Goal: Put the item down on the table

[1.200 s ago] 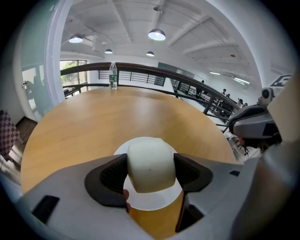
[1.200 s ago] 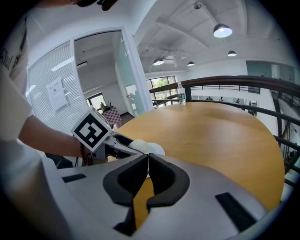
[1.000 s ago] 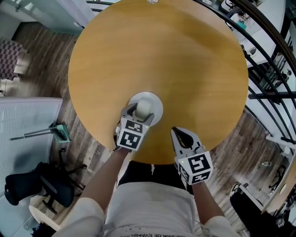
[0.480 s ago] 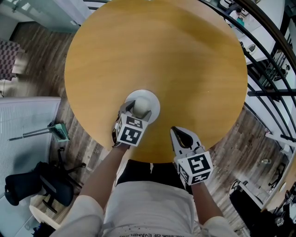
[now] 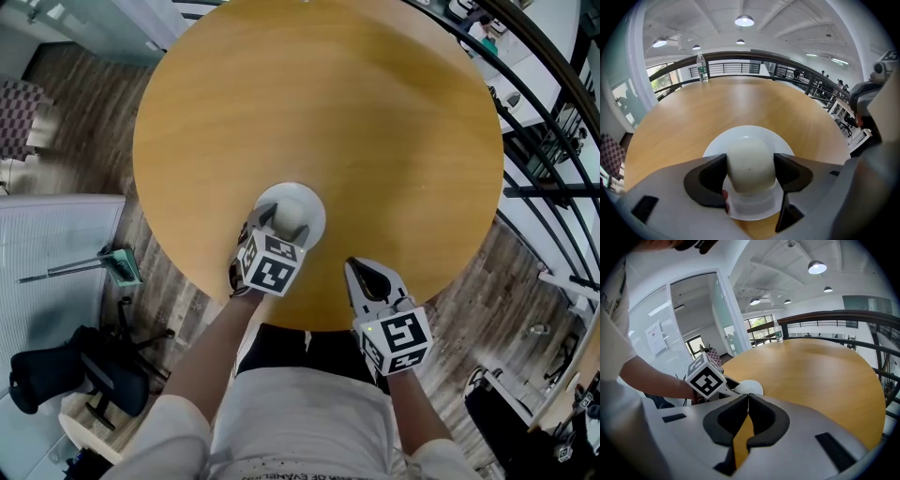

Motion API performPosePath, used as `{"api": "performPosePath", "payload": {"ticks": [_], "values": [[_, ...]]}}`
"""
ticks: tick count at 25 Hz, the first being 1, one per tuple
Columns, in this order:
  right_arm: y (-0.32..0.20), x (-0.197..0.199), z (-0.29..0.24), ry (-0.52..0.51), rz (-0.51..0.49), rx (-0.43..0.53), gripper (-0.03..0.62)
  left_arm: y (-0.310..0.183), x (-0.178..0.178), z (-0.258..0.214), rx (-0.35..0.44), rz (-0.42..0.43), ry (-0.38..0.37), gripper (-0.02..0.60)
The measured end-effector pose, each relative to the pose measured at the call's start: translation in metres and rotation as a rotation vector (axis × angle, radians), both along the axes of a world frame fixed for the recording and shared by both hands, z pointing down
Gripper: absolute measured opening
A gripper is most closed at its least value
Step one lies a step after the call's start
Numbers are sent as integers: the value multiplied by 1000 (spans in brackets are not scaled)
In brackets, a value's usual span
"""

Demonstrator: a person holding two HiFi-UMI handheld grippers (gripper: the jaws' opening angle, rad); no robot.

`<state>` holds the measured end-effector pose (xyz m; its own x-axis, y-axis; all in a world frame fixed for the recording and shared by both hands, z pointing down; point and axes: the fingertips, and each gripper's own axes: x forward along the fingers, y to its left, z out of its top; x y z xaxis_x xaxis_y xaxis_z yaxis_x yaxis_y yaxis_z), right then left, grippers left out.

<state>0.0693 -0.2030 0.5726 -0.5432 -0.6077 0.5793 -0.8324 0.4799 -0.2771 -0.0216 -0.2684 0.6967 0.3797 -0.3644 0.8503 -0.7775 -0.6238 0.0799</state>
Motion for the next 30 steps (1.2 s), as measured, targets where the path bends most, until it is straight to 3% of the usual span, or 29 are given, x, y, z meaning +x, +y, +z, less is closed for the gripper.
{"api": "performPosePath", "payload": {"ticks": [13, 22, 30], "values": [[4, 4, -2, -13, 3, -2, 26, 1, 1, 3, -28, 14, -3, 322], [5, 5, -7, -13, -13, 7, 26, 1, 2, -19, 5, -7, 44, 353], [8, 5, -21, 14, -56, 24, 26, 23, -19, -53, 20, -128, 99, 351]]}}
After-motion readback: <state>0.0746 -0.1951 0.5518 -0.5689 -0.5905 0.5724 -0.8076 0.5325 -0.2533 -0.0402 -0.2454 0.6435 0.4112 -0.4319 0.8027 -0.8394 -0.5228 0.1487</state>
